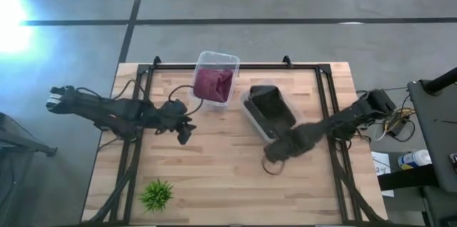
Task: Pick & Place hat
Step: Adjust the transparent bins
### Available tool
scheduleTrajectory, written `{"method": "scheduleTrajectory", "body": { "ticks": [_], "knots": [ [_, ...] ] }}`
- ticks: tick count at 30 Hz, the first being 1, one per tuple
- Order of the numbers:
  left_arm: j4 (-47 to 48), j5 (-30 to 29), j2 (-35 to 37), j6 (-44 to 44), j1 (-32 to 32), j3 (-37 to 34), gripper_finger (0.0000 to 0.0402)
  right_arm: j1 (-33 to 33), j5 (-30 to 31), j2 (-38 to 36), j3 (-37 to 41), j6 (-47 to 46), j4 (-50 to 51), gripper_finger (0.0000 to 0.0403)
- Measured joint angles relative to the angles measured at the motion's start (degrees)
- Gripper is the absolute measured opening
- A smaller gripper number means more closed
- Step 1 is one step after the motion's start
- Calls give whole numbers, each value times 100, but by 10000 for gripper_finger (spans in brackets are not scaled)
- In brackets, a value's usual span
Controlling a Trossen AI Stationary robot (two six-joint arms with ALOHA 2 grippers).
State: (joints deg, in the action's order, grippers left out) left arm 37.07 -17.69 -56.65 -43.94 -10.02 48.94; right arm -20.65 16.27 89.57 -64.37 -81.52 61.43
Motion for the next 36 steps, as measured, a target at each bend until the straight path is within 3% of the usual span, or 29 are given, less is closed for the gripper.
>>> {"method": "scheduleTrajectory", "body": {
  "ticks": [4,13,18,21,24,27,33,36],
  "knots": [
    [-4,-27,20,-319,-56,-211,186,587,58,-13,-49,1219,-1175,171],
    [4,-509,41,-263,-59,-200,186,1783,519,209,-387,2832,-1883,171],
    [446,-1266,166,-529,-59,-200,186,2196,-274,314,-407,3554,-2956,171],
    [1228,-2051,389,-987,-55,-180,186,2073,-544,211,-524,3578,-2771,171],
    [2129,-3063,730,-1731,-32,-162,186,1689,-488,-76,-678,3187,-1961,171],
    [2649,-3696,1104,-2328,159,-244,186,1252,166,-380,-779,2252,-756,171],
    [1774,-3255,1382,-1440,957,-659,186,829,1472,-977,-795,-1168,1735,171],
    [1085,-3047,1272,-973,1647,-932,186,956,1657,-1101,-644,-1917,2391,171]
  ]
}}
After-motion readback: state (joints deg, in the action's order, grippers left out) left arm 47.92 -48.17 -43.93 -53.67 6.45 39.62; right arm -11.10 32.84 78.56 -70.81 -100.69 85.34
